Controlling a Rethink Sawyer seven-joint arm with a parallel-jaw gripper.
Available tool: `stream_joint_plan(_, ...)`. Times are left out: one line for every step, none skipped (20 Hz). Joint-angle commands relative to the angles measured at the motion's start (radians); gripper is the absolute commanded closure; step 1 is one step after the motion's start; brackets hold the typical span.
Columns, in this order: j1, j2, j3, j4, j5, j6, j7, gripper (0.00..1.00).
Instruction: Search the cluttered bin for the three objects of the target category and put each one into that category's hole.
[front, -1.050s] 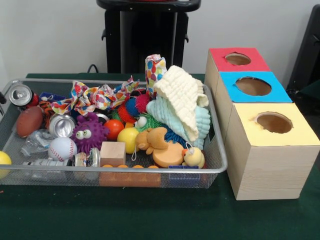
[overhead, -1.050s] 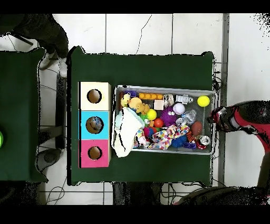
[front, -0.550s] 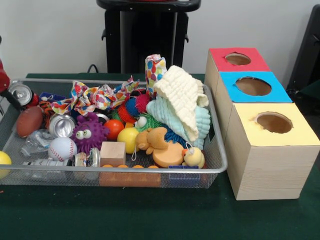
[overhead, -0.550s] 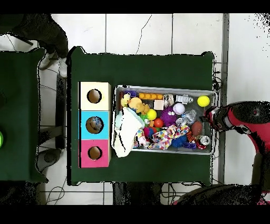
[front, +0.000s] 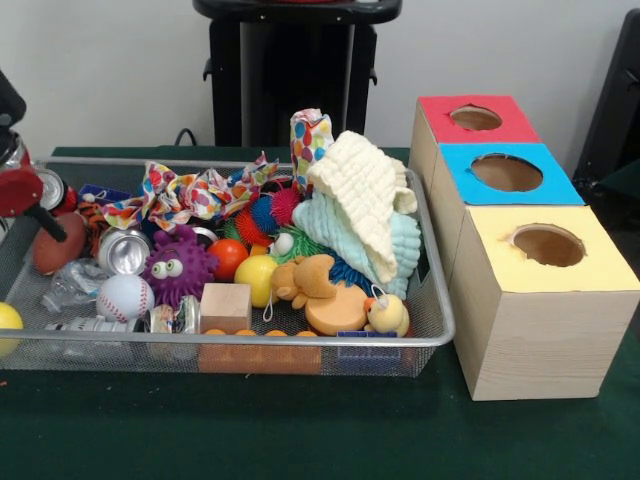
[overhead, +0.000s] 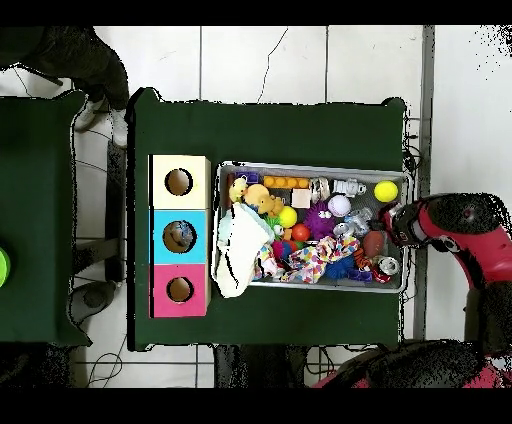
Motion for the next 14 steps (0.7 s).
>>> stream_joint_plan(-0.016,0.081,0.109,-0.008,0.009,-0.077,0.02,1.0)
stream_joint_plan(-0.018,0.089,0.113,-0.017,0.008,-0.086,0.014,1.0)
stream_joint_plan(-0.021,0.1,0.116,-0.035,0.002,-0.096,0.003,1.0)
stream_joint_plan(-0.025,0.106,0.118,-0.046,-0.007,-0.107,-0.013,1.0)
stream_joint_plan(-0.028,0.117,0.116,-0.07,-0.02,-0.103,-0.028,1.0)
stream_joint_plan(-0.032,0.131,0.112,-0.101,-0.033,-0.085,-0.044,1.0)
stream_joint_plan(-0.034,0.138,0.111,-0.117,-0.04,-0.078,-0.051,1.0)
stream_joint_plan(-0.037,0.148,0.112,-0.133,-0.045,-0.071,-0.059,1.0)
stream_joint_plan(-0.041,0.156,0.115,-0.141,-0.047,-0.075,-0.067,1.0)
stream_joint_plan(-0.043,0.163,0.117,-0.146,-0.048,-0.077,-0.07,1.0)
stream_joint_plan(-0.046,0.17,0.119,-0.151,-0.05,-0.079,-0.074,1.0)
stream_joint_plan(-0.049,0.176,0.12,-0.155,-0.052,-0.084,-0.077,1.0)
stream_joint_plan(-0.05,0.18,0.122,-0.157,-0.054,-0.092,-0.08,1.0)
stream_joint_plan(-0.053,0.19,0.124,-0.168,-0.059,-0.102,-0.086,1.0)
